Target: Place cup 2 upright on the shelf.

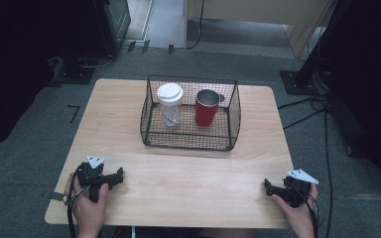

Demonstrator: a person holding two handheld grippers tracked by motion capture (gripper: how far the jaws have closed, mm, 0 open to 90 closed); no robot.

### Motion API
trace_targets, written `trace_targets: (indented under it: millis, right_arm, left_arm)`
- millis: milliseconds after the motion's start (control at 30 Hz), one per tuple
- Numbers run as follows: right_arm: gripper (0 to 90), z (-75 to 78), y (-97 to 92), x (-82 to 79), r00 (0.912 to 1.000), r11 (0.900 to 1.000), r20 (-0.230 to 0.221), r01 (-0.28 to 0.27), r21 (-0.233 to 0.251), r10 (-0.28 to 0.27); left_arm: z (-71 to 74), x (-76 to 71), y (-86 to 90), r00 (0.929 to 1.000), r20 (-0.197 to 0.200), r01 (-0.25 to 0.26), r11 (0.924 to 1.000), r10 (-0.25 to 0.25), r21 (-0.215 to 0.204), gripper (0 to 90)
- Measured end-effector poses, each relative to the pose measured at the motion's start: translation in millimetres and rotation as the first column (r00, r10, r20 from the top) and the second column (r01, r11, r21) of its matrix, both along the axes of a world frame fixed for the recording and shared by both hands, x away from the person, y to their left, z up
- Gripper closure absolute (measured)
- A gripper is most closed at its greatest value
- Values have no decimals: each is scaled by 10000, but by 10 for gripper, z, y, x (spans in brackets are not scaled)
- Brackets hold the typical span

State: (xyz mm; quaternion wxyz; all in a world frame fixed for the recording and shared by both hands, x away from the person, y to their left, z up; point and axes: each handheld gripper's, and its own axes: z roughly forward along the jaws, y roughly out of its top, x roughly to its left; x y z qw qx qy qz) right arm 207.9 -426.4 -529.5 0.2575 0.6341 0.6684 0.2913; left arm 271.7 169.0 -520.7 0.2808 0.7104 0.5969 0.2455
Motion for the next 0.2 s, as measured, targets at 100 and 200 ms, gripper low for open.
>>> trace_targets:
  millis: [100,200]
  right_arm:
    - [0,0,-3,0,10000,10000,1,23,3,-23]
    - [0,0,-5,2,10000,10000,21,58,-7,-58]
  left_arm:
    - [0,0,0,10000,-2,3,10000,-3,3,0]
    - [0,0,0,10000,3,-4,10000,4,-2,0]
